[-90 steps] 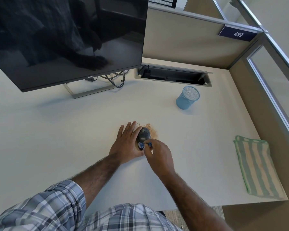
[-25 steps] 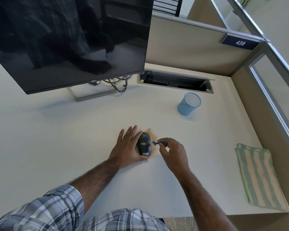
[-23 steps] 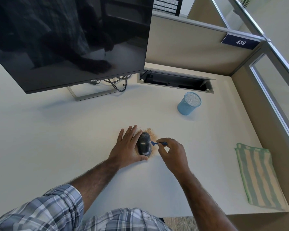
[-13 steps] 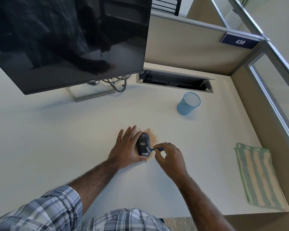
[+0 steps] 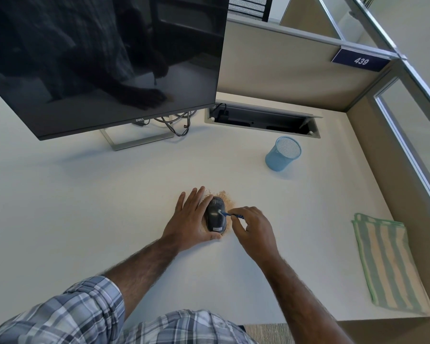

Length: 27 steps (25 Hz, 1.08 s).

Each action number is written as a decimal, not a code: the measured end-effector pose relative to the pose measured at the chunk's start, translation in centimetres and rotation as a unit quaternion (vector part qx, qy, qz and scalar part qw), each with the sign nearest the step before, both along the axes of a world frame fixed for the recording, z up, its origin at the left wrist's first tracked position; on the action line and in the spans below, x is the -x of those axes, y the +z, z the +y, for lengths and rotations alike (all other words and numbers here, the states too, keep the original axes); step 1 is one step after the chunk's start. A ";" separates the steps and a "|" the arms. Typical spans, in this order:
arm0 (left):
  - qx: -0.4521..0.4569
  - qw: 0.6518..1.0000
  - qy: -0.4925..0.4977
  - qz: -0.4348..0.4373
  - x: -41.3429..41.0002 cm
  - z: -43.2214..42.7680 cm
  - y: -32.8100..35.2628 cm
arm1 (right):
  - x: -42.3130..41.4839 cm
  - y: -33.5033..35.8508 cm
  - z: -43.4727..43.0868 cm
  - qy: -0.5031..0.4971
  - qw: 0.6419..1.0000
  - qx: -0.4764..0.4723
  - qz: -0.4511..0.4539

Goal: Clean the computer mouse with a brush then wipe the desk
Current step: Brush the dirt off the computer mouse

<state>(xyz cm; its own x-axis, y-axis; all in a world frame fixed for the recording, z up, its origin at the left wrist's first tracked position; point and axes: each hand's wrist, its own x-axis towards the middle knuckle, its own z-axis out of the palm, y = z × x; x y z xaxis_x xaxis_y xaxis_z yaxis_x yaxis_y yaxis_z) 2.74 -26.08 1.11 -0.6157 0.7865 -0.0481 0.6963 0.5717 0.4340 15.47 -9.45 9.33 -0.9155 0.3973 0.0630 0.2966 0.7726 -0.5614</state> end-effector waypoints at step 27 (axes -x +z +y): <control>0.017 1.000 -0.001 -0.002 0.2 -0.1 -0.6 | 0.0 0.9 -0.7 0.060 0.998 0.001 -0.005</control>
<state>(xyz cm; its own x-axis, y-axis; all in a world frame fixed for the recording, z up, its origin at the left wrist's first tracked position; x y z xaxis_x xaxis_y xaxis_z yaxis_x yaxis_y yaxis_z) 2.53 -26.14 0.55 -0.6132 0.7862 -0.0765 0.6964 0.5838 0.4174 15.46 -10.19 10.20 -0.9569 0.2856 0.0531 0.2083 0.8020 -0.5598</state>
